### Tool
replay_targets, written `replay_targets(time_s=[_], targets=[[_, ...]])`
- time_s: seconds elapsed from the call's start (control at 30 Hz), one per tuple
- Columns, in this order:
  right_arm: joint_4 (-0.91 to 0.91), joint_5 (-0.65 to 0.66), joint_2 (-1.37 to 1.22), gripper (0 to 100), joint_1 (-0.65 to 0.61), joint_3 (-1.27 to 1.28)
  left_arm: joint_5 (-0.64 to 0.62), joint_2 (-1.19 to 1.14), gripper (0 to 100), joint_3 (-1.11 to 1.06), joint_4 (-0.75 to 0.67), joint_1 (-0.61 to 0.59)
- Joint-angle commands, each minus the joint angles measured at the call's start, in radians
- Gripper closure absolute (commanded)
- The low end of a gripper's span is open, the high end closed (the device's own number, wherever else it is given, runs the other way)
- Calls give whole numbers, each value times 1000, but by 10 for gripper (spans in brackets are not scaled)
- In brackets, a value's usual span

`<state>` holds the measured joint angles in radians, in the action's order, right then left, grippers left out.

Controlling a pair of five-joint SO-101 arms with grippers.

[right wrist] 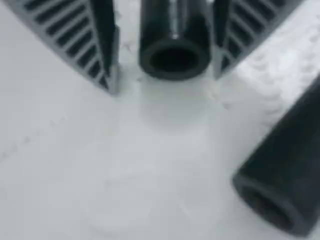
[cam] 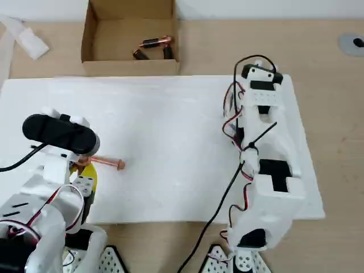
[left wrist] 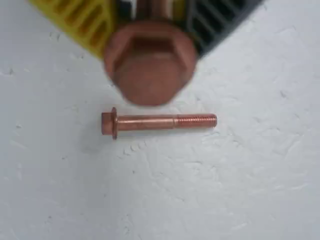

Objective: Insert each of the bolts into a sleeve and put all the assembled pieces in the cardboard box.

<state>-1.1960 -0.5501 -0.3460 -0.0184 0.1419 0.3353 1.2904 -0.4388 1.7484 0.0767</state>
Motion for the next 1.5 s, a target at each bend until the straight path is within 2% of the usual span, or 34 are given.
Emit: replay_targets(time_s=[0.0,0.23,0.47,1.03,1.3,1.47], targets=[[-18,-29,-58,892,-177,38,9,4,994,12,3,-11],[-60,-28,-58,892,-251,38,9,4,993,12,3,-11],[-120,-34,-56,892,-252,31,9,4,993,12,3,-11],[-123,-72,-58,893,-252,38,37,4,993,5,3,-11],[-118,-74,-58,986,-252,38,37,4,993,5,3,-11],[-123,-69,-58,988,-251,38,37,2,993,5,3,-11]])
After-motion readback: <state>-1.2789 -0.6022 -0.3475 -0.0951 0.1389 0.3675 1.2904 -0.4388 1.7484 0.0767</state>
